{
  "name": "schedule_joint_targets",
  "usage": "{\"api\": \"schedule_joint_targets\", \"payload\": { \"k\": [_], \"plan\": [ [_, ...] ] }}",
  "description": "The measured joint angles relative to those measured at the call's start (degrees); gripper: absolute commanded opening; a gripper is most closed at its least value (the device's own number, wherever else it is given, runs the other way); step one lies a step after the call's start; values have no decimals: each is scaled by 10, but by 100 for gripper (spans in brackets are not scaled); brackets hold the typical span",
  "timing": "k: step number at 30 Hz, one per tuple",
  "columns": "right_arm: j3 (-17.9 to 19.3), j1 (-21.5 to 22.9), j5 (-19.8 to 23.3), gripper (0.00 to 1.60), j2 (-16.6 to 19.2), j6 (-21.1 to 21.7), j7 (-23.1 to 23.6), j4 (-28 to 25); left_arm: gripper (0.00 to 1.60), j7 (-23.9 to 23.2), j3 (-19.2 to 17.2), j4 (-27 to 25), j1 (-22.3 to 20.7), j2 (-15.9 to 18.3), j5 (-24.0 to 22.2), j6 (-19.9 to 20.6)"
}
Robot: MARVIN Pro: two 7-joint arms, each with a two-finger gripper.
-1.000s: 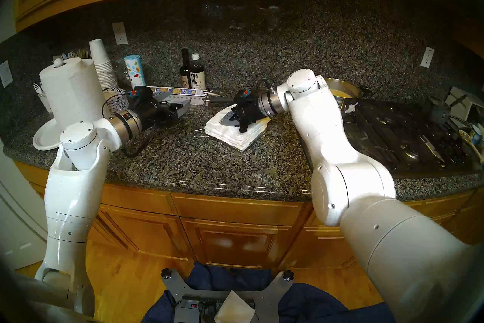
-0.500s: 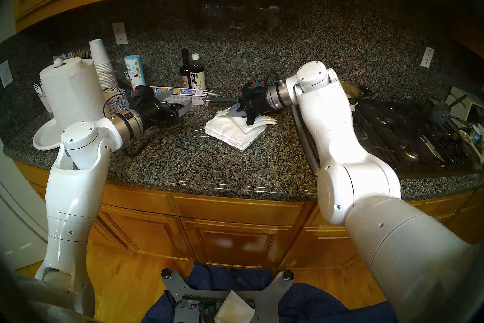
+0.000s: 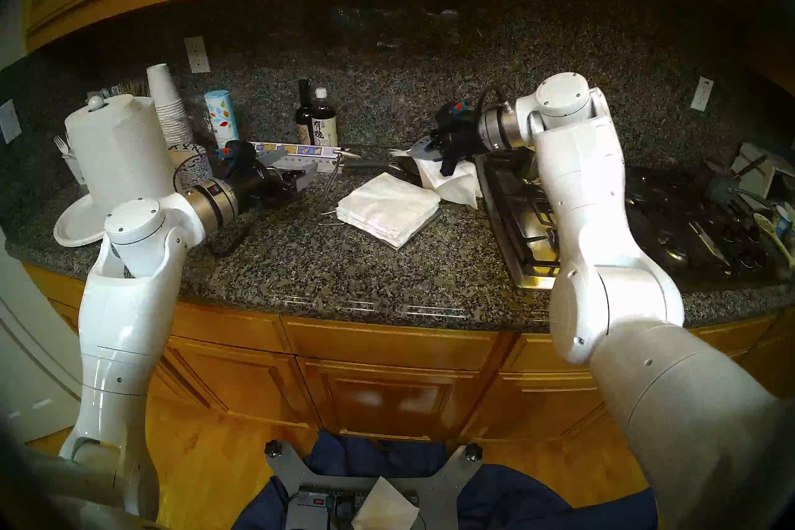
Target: Take napkin out of napkin holder
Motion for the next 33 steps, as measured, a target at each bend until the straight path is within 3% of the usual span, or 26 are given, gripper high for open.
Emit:
{"api": "schedule_joint_targets", "payload": {
  "k": [15,33],
  "plan": [
    [39,-43,3,0,69,42,0,-102,160,-7,23,20,-11,-8,0,-3],
    [54,-136,19,0,135,104,0,-229,160,-16,38,46,-24,-14,0,-13]
  ]
}}
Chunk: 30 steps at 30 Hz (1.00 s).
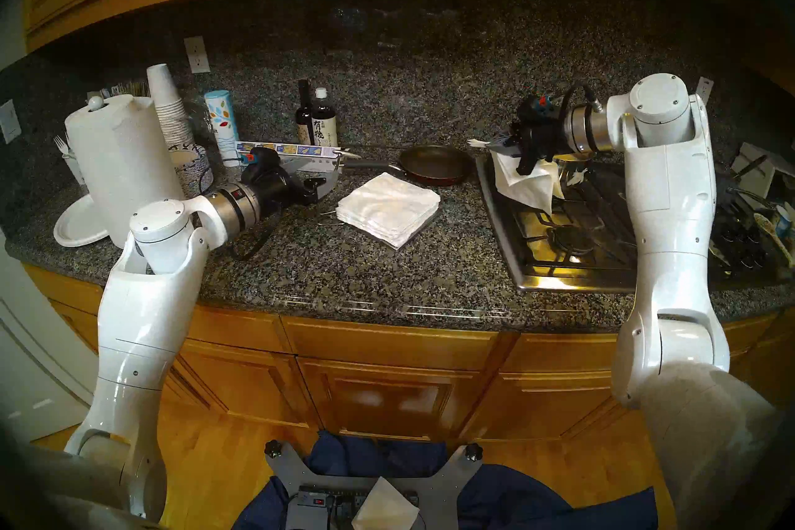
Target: Take napkin out of napkin holder
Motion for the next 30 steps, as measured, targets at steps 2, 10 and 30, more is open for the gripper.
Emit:
{"api": "schedule_joint_targets", "payload": {
  "k": [2,10,30],
  "plan": [
    [-2,-13,3,0,5,8,0,-15,160,-1,0,2,-1,0,0,-2],
    [-22,-67,-6,0,9,36,0,-55,160,-4,-4,5,-1,2,1,-8],
    [-30,-110,-21,63,-11,53,-6,-35,160,-3,-14,4,7,14,1,-11]
  ]
}}
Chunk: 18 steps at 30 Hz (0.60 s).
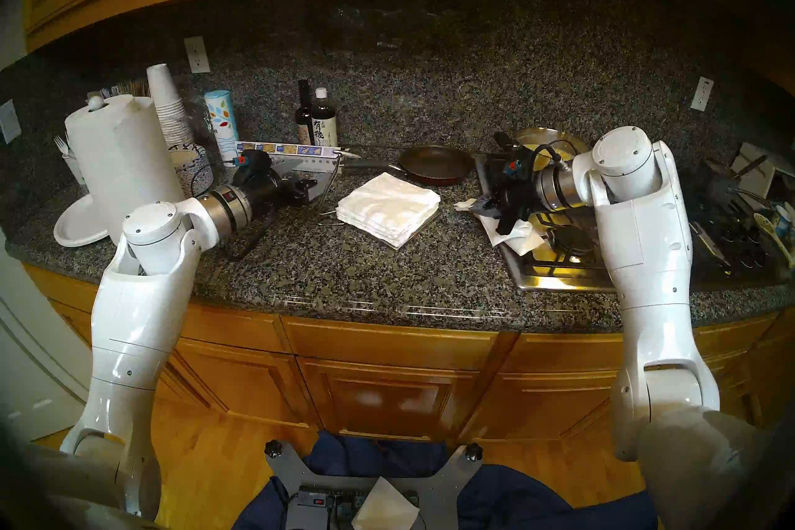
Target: Take napkin out of napkin holder
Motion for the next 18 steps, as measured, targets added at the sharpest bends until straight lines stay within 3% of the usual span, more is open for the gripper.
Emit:
{"api": "schedule_joint_targets", "payload": {
  "k": [7,11,18],
  "plan": [
    [17,0,13,115,2,5,2,-11,160,1,0,0,0,0,0,0],
    [27,0,19,120,5,8,3,-25,160,1,0,0,0,0,0,0],
    [43,7,30,114,8,9,3,-44,160,1,1,-1,0,0,0,0]
  ]
}}
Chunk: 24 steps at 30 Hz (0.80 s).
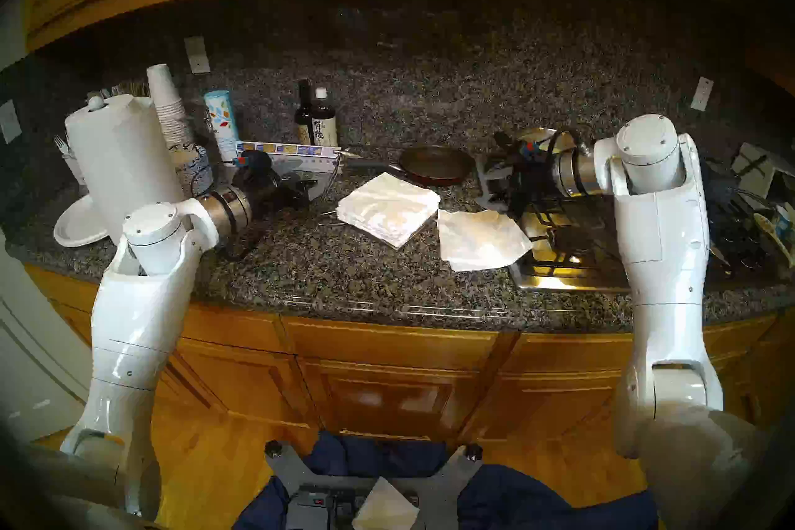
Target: Take napkin out of napkin holder
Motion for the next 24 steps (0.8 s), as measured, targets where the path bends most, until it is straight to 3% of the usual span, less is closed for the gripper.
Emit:
{"api": "schedule_joint_targets", "payload": {
  "k": [8,9,15,16,22,24],
  "plan": [
    [4,17,12,106,-11,-5,-6,-4,160,2,-2,-12,-2,1,0,1],
    [3,21,15,79,-16,-9,-8,-1,160,3,-4,-17,-2,2,0,1],
    [-7,35,22,62,-33,-24,-17,19,160,7,-11,-27,-2,7,0,5],
    [-13,39,24,41,-39,-29,-20,30,160,9,-12,-28,-2,9,0,8],
    [-37,54,30,45,-59,-45,-26,67,160,9,-12,-25,-4,11,-2,18],
    [-52,61,32,44,-72,-54,-29,87,141,6,-9,-21,-7,11,-2,23]
  ]
}}
